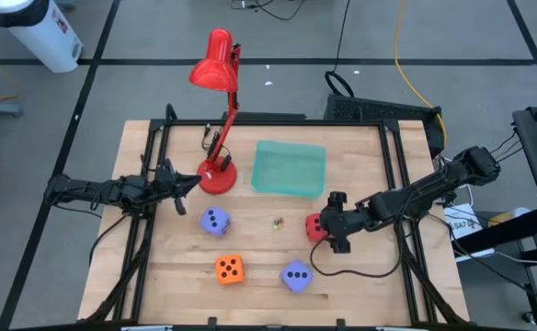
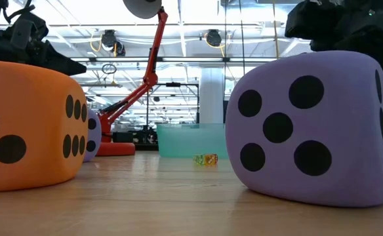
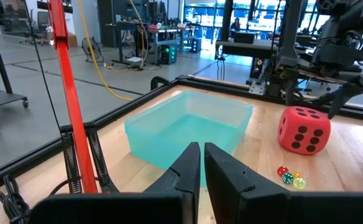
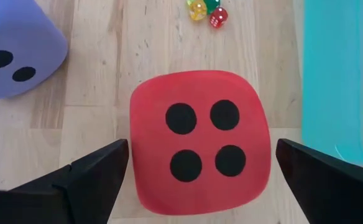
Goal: Pick & Place Dice
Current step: Put the large red die into the blue bin
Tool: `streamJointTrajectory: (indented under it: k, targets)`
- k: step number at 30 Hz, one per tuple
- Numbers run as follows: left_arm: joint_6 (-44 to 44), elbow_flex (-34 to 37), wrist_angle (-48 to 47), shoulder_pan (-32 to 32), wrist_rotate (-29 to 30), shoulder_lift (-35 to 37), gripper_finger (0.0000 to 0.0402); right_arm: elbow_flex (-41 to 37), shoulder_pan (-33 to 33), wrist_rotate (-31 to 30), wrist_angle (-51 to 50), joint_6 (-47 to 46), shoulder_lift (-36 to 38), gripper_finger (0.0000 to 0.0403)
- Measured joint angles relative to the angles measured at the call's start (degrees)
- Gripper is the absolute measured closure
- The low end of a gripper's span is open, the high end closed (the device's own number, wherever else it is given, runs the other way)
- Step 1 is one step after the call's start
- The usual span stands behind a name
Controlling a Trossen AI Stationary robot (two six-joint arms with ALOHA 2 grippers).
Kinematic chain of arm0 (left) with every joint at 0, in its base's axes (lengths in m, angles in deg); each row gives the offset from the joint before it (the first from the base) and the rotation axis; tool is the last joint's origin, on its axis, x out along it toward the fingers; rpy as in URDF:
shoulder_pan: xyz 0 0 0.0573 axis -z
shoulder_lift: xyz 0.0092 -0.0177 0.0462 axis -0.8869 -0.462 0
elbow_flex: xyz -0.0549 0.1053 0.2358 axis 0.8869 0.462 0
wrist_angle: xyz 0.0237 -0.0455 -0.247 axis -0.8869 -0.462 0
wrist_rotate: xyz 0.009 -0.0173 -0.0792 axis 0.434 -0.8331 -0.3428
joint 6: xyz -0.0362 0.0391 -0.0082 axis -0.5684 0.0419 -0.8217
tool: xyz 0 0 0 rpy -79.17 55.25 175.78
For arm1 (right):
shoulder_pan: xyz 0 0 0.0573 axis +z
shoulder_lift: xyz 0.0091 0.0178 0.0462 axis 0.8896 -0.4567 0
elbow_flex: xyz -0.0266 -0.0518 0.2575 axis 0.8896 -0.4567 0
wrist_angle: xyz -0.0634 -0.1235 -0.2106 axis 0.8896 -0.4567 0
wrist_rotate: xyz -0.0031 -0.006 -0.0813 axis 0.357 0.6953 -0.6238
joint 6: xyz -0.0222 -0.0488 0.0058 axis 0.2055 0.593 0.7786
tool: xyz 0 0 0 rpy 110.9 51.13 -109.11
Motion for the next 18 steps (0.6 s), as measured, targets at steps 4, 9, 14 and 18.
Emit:
streamJointTrajectory:
  k: [4,9,14,18]
  targets:
    - [0.00,0.00,0.00,0.01,0.00,-0.02,0.0371,-2.22,-0.36,1.76,4.01,0.92,0.04,0.0003]
    - [0.00,0.00,0.03,0.00,0.00,0.00,0.0371,-6.84,-2.00,2.65,12.13,1.90,0.24,0.0003]
    - [0.05,0.00,0.04,0.01,-0.02,-0.02,0.0371,-7.80,-3.08,3.74,13.75,1.88,0.22,0.0003]
    - [0.15,0.00,0.02,-0.01,-0.02,-0.02,0.0371,-7.82,-2.58,5.39,14.94,1.55,0.17,0.0003]
